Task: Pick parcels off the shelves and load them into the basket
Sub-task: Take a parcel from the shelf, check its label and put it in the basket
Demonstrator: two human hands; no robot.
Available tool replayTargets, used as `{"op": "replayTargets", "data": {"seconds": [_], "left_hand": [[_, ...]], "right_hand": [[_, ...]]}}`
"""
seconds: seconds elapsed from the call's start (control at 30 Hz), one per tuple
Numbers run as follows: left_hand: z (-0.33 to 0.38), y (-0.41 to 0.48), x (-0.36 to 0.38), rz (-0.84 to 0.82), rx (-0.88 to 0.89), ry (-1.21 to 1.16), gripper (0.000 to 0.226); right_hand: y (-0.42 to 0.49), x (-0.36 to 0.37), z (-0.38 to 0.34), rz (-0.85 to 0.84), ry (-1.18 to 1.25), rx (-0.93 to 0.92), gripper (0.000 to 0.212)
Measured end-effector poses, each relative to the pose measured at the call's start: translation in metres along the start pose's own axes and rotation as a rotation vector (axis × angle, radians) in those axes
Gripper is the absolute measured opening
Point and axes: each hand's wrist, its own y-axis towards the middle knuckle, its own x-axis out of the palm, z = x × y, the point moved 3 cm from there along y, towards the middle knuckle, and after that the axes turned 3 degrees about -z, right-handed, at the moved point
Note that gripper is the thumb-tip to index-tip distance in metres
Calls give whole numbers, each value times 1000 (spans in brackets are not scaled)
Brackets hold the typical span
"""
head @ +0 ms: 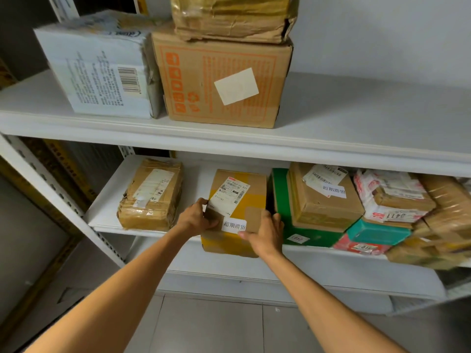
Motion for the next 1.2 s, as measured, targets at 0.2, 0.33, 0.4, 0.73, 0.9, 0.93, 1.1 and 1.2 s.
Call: {"op": "replayTargets", "data": {"seconds": [0.2,0.33,0.4,0.73,0.9,0.93,1.1,1.2], "left_hand": [[-13,3,-2,-22,-14,-227,64],[-9,10,-5,-103,-60,-486,67],[-9,14,-2,-128,-59,-568,81],[-5,36,1,-252,-105,-643,113],[-11,28,5,-314,-50,-687,111],[-13,27,4,-324,-39,-677,112],[-24,11,5,-373,-26,-657,112],[-35,4,8,-405,-6,-623,116]], "right_hand": [[4,1,0,-71,349,29,68],[11,-10,-1,-170,414,103,81],[18,-10,-3,-215,393,114,85],[66,14,-2,-303,520,177,136],[58,14,1,-289,560,142,124],[56,13,1,-288,554,130,122],[27,13,0,-272,528,83,121],[12,20,4,-279,519,62,126]]}}
